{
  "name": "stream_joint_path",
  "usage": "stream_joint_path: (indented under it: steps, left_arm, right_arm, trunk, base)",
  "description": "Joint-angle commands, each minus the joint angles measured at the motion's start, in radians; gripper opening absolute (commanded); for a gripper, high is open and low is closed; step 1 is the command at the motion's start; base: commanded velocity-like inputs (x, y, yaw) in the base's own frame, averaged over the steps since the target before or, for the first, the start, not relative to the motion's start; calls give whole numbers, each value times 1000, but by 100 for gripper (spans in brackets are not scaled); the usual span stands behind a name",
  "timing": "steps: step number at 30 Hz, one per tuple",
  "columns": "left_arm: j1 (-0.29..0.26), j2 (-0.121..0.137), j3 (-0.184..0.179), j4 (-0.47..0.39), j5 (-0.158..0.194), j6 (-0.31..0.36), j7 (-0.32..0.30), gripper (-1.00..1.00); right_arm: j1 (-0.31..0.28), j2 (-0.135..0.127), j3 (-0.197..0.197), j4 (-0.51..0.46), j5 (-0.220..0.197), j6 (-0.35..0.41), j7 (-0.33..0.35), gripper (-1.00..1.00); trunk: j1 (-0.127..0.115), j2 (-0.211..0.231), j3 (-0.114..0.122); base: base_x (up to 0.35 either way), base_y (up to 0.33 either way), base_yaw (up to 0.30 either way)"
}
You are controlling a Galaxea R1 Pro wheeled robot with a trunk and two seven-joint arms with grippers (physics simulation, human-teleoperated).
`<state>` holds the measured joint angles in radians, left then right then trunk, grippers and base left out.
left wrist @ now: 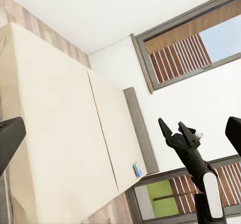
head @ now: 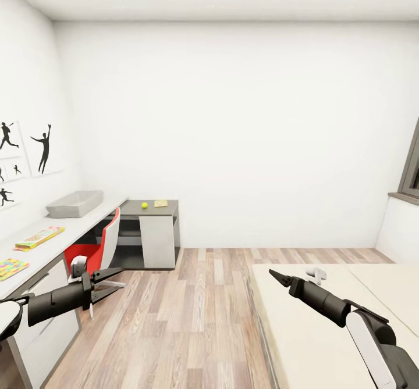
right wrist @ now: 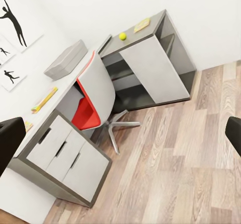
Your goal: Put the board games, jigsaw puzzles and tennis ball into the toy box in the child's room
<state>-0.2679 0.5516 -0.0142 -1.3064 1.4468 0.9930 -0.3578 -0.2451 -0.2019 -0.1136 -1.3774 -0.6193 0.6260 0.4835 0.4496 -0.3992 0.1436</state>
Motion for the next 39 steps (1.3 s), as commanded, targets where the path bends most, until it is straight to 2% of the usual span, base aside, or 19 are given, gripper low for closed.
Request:
stream_joint_path:
  steps: [1, 17, 39]
  left_arm:
    - [-1, 1, -1, 1, -5, 1, -7, 100]
    - [-1, 1, -1, 1, -5, 1, -7, 100]
    - [-1, 1, -1, 0, -5, 1, -7, 100]
  right_arm:
    - [0, 0, -1, 0, -5, 8, 1, 100]
    - [0, 1, -1, 0, -5, 8, 1, 100]
    - [0, 0, -1, 0, -5, 8, 1, 100]
  trunk:
    - [0, -1, 0]
    - [0, -1, 0]
    - [0, -1, 0]
  base:
    - [-26, 0, 0]
    - [-5, -33, 0]
    - [0, -269, 0]
